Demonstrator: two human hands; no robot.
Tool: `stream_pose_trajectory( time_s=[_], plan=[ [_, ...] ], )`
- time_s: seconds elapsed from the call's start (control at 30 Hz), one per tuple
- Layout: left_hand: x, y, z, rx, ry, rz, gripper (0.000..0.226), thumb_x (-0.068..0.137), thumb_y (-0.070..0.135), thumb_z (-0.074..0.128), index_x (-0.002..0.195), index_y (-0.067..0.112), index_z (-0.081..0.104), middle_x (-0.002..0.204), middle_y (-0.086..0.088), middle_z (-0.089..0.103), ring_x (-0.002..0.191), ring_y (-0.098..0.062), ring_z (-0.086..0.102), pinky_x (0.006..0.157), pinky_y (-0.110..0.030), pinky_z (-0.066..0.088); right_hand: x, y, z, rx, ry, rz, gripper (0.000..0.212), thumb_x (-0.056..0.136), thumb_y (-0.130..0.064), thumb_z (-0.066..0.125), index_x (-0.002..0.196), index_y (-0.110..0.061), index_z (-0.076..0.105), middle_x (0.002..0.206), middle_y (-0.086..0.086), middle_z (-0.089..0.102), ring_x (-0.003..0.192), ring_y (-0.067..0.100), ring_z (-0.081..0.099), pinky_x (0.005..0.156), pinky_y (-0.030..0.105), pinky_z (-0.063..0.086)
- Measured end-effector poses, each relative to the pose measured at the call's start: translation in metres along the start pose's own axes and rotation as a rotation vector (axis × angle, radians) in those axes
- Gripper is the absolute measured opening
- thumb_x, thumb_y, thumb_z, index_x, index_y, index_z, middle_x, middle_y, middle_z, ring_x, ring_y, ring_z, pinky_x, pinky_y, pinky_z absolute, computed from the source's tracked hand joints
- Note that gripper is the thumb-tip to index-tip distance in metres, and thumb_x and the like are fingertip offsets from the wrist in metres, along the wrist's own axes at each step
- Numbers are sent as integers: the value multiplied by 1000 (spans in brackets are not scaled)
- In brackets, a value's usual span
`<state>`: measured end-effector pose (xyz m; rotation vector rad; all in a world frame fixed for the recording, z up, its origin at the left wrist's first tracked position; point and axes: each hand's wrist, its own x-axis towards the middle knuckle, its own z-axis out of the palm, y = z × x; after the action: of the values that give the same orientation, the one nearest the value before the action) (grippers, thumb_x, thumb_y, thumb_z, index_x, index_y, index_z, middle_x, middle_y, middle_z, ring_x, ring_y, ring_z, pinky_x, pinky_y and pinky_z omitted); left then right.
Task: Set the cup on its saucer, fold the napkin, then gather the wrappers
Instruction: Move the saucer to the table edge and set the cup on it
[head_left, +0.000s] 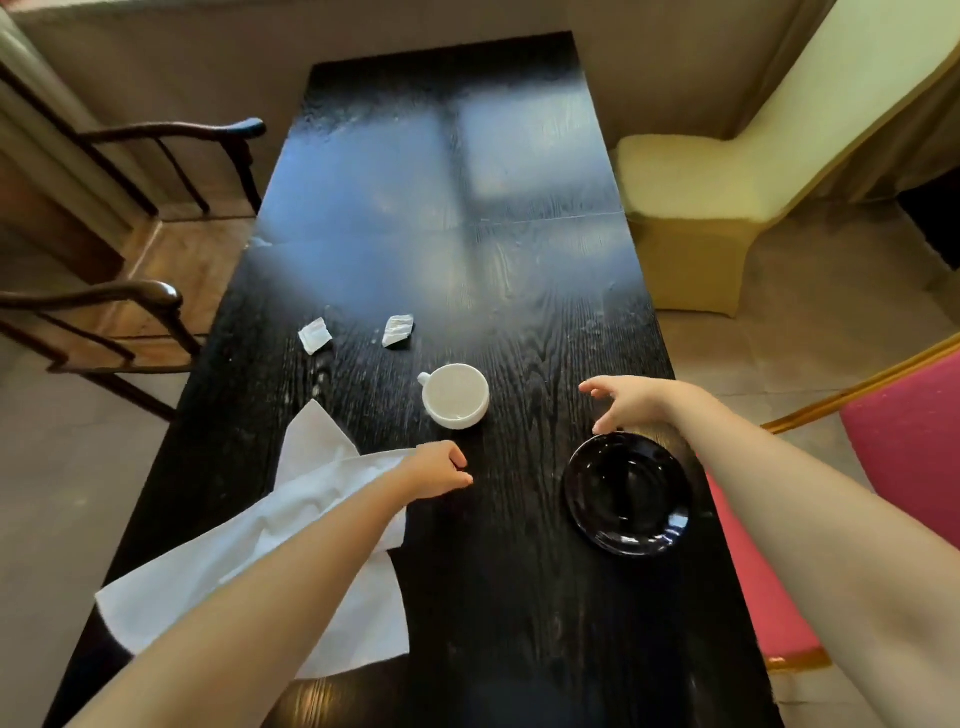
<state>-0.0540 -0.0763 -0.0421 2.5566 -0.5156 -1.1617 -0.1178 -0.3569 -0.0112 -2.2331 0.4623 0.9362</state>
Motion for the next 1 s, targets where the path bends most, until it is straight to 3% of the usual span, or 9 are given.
stream_pose_trajectory(
  time_s=[0.2, 0.4, 0.67, 0.83, 1.0],
  plan=[
    [6, -33, -51, 137, 129, -24, 51, 85, 27, 63, 130, 10, 45, 131, -13, 54, 118, -27, 53, 95, -36, 45, 19, -56, -3, -201, -30, -81, 86, 82, -19, 70, 149, -23, 17, 157, 3, 21, 143, 25, 21, 116, 43, 22],
    [35, -54, -81, 209, 148, -22, 57, 84, 23, 63, 135, 13, 40, 136, -13, 50, 121, -28, 50, 99, -38, 45, 48, -85, 5, -240, -9, -66, 90, 80, -22, 72, 149, -27, 15, 157, 3, 20, 144, 27, 18, 117, 49, 21],
    [89, -50, -100, 163, 119, 188, 69, 83, 11, 64, 143, 20, 31, 138, -13, 49, 124, -29, 49, 103, -42, 43, 87, -91, 21, -158, -44, -24, 95, 75, -23, 76, 148, -29, 15, 155, 1, 26, 142, 25, 24, 116, 48, 24],
    [112, -46, -98, 42, 51, 324, 41, 86, 14, 63, 126, 17, 56, 122, -10, 64, 110, -25, 59, 95, -38, 47, 106, -94, 34, -38, -35, -89, 93, 69, -25, 78, 144, -34, 25, 149, -5, 36, 138, 21, 28, 115, 54, 23],
    [126, -46, -92, -81, 100, 290, 25, 83, 7, 63, 107, 12, 68, 108, -10, 69, 93, -18, 58, 83, -29, 46, 110, -99, 42, 70, -23, -165, 88, 67, -18, 80, 140, -32, 33, 141, -7, 43, 131, 18, 37, 113, 52, 28]
  ],
)
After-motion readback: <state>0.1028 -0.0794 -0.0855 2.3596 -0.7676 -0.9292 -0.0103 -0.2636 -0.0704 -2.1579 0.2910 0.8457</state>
